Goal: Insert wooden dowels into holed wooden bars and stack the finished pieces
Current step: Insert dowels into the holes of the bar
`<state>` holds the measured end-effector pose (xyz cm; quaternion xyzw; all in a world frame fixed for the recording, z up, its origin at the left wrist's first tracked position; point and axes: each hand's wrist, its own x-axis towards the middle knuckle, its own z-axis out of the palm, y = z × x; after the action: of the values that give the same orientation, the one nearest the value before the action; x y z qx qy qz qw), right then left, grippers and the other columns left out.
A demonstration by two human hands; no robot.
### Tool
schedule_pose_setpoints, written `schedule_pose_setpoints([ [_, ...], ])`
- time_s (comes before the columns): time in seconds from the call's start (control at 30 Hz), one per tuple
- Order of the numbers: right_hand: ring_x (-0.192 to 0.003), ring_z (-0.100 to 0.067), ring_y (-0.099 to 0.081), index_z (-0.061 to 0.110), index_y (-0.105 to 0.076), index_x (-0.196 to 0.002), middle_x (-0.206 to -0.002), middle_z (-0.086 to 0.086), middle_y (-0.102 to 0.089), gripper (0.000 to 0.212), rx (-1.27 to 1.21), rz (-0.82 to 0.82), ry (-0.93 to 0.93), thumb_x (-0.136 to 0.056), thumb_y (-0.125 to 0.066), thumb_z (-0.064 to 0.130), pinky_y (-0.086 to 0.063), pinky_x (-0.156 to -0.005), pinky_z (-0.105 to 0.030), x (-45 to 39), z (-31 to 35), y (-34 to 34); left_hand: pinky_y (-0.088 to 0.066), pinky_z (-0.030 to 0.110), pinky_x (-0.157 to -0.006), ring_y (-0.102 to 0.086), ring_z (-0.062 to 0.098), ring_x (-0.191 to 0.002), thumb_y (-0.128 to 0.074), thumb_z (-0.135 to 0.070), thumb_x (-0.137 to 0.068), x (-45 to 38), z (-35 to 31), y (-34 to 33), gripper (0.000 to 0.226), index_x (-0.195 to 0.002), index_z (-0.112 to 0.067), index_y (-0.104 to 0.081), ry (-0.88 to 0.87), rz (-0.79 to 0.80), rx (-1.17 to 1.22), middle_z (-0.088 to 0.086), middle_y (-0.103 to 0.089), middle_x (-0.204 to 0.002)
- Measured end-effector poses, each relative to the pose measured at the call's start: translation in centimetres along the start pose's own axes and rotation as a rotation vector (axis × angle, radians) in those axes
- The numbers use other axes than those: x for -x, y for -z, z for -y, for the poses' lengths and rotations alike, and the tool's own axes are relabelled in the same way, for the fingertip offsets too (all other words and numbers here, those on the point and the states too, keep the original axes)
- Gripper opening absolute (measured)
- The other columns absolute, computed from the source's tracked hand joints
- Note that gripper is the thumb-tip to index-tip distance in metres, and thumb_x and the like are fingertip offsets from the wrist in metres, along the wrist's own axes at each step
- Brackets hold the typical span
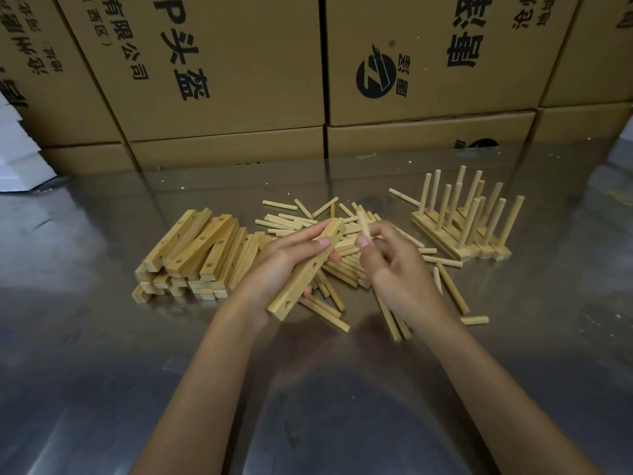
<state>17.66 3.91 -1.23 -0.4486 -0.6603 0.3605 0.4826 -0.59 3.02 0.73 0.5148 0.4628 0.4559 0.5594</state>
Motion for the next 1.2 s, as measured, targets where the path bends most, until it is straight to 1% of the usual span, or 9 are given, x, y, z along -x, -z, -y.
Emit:
schedule_pose_setpoints([
  [0.1, -0.056, -0.02, -0.054, 0.023, -0.06, -0.096, -0.063, -0.001, -0.058, 0.014, 0.311, -0.051, 0.144, -0.102, -0.048, 0.027, -0.045, -0.057, -0.044, 0.0, -0.9, -0.3, -0.043, 0.02, -0.044, -0.053, 0.007, -0.051, -0.067, -0.033, -0.091, 0.1, -0.1, -0.2, 0.033, -0.122, -0.044, -0.069, -0.014, -0.006, -0.018, 0.004, -0.075, -0.105],
  [0.3, -0.049, -0.009, -0.048, 0.027, -0.063, -0.096, -0.054, 0.009, -0.05, 0.011, 0.531, -0.085, 0.274, -0.098, -0.052, 0.027, -0.029, -0.046, -0.027, 0.1, -1.1, 0.0, -0.044, 0.02, -0.047, -0.055, 0.002, -0.059, -0.068, -0.031, -0.092, 0.3, -0.1, -0.2, 0.032, -0.121, -0.044, -0.069, -0.052, -0.048, -0.14, -0.001, -0.076, -0.098],
  [0.5, -0.053, -0.016, -0.049, 0.026, -0.062, -0.093, -0.058, 0.01, -0.05, 0.01, 0.65, -0.095, 0.293, -0.096, -0.053, 0.025, -0.029, -0.046, -0.025, 0.2, -0.9, 0.1, -0.048, 0.021, -0.055, -0.066, 0.006, -0.089, -0.064, -0.038, -0.095, 0.2, 0.1, -0.5, 0.033, -0.126, -0.048, -0.065, -0.081, -0.062, -0.315, -0.007, -0.076, -0.094],
  [0.63, -0.057, -0.011, -0.053, 0.026, -0.066, -0.093, -0.06, 0.008, -0.057, 0.012, 0.492, -0.098, 0.202, -0.096, -0.055, 0.024, -0.038, -0.051, -0.029, 0.2, -0.9, -0.1, -0.047, 0.018, -0.054, -0.063, -0.002, -0.08, -0.064, -0.039, -0.094, 0.2, 0.2, -0.2, 0.033, -0.125, -0.051, -0.064, -0.092, -0.023, -0.309, -0.006, -0.075, -0.094],
  [0.8, -0.084, -0.011, -0.066, 0.022, -0.074, -0.095, -0.083, 0.004, -0.072, 0.015, 0.21, -0.013, 0.041, -0.097, -0.059, 0.02, -0.054, -0.079, -0.033, 0.4, -0.2, -0.3, -0.045, 0.019, -0.051, -0.06, -0.005, -0.067, -0.065, -0.032, -0.095, 0.0, 0.1, 0.2, 0.034, -0.126, -0.044, -0.066, -0.078, 0.005, -0.275, -0.003, -0.074, -0.091],
  [0.9, -0.083, 0.001, -0.066, 0.025, -0.076, -0.098, -0.084, 0.012, -0.074, 0.014, 0.001, 0.002, 0.0, -0.095, -0.063, 0.019, -0.048, -0.069, -0.01, 0.2, 0.5, -0.2, -0.045, 0.018, -0.047, -0.061, -0.003, -0.062, -0.066, -0.03, -0.093, 0.2, -0.4, 0.5, 0.034, -0.125, -0.041, -0.068, -0.085, 0.006, -0.183, 0.0, -0.075, -0.092],
  [1.03, -0.057, -0.008, -0.059, 0.024, -0.069, -0.107, -0.069, -0.001, -0.069, 0.02, -0.387, 0.016, -0.155, -0.088, -0.073, 0.02, -0.047, -0.052, -0.024, -0.2, 1.0, 0.4, -0.046, 0.018, -0.047, -0.062, -0.002, -0.062, -0.067, -0.029, -0.092, 0.3, -0.7, 1.4, 0.029, -0.119, -0.039, -0.072, -0.095, -0.124, -0.039, 0.001, -0.076, -0.096],
  [1.1, -0.059, -0.004, -0.06, 0.027, -0.066, -0.1, -0.07, 0.003, -0.069, 0.016, -0.215, -0.048, -0.152, -0.087, -0.074, 0.023, -0.049, -0.06, -0.026, -0.3, 0.3, 0.0, -0.046, 0.018, -0.046, -0.061, 0.002, -0.061, -0.064, -0.03, -0.093, 0.2, -0.8, 2.4, 0.031, -0.124, -0.038, -0.068, -0.091, -0.231, 0.047, 0.001, -0.076, -0.1],
  [1.2, -0.074, -0.002, -0.058, 0.03, -0.066, -0.087, -0.073, 0.013, -0.063, 0.008, 0.31, -0.063, -0.008, -0.087, -0.069, 0.038, -0.048, -0.065, -0.028, -0.1, -0.7, -1.9, -0.045, 0.019, -0.043, -0.055, 0.008, -0.055, -0.063, -0.028, -0.095, -0.1, -0.7, 3.7, 0.029, -0.122, -0.036, -0.067, -0.082, -0.352, 0.206, 0.003, -0.075, -0.1],
])
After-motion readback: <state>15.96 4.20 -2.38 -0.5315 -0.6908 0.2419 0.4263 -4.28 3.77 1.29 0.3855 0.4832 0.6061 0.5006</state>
